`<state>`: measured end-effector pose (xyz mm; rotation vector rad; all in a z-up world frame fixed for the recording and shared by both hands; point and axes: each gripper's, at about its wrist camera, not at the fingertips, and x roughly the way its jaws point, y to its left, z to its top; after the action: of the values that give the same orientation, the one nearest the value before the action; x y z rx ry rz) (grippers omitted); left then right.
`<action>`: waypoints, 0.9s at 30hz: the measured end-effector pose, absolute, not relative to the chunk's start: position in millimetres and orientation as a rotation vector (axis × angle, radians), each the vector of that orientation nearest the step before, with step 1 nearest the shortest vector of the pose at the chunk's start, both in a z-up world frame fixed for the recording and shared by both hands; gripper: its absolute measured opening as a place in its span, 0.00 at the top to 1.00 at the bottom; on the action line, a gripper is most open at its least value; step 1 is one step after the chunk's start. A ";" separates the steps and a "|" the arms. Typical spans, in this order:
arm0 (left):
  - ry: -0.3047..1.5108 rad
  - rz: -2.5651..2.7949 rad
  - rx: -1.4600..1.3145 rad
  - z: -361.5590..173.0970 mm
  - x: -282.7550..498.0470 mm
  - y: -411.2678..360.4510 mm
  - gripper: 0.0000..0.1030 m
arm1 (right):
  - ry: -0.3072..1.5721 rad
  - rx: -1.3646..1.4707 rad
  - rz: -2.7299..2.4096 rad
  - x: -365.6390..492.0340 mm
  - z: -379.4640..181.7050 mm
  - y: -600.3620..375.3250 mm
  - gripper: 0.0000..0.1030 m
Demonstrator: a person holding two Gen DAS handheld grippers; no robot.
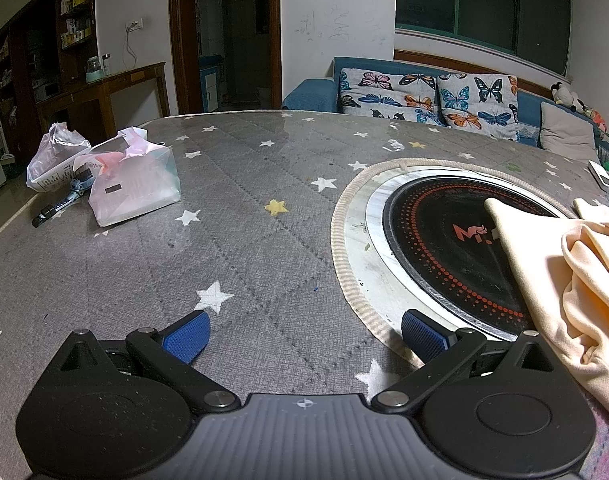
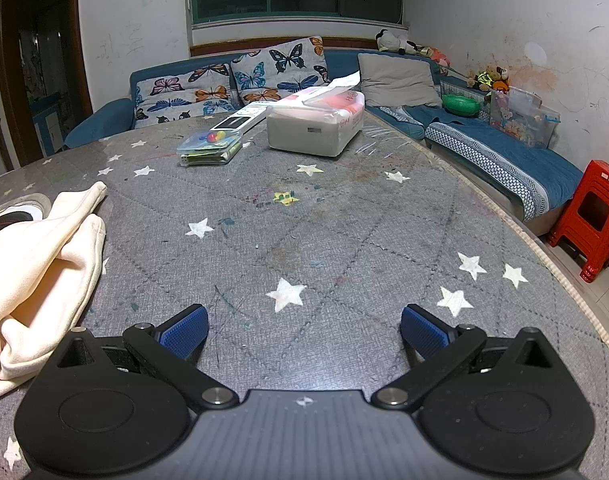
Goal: Fold clothes
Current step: 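Move both tools toward the crumpled cream sweatshirt on the table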
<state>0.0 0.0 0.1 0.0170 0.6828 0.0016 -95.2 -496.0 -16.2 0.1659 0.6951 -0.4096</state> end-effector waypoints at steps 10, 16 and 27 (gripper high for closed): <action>0.685 0.002 0.020 1.5 -0.4 0.2 0.00 | 0.697 0.167 -0.409 -96.5 -15.9 -495.2 0.00; 0.709 0.020 0.015 3.3 1.2 -2.8 0.00 | 0.696 0.163 -0.409 -95.6 -15.0 -495.7 0.00; 0.736 -0.007 0.026 14.1 -15.3 -25.2 0.00 | 0.681 0.161 -0.329 -106.7 -2.5 -469.7 0.00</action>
<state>-15.3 -25.2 14.1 0.0259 0.7362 -0.0075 -106.7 -469.7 -2.5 0.1608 0.6814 -0.3287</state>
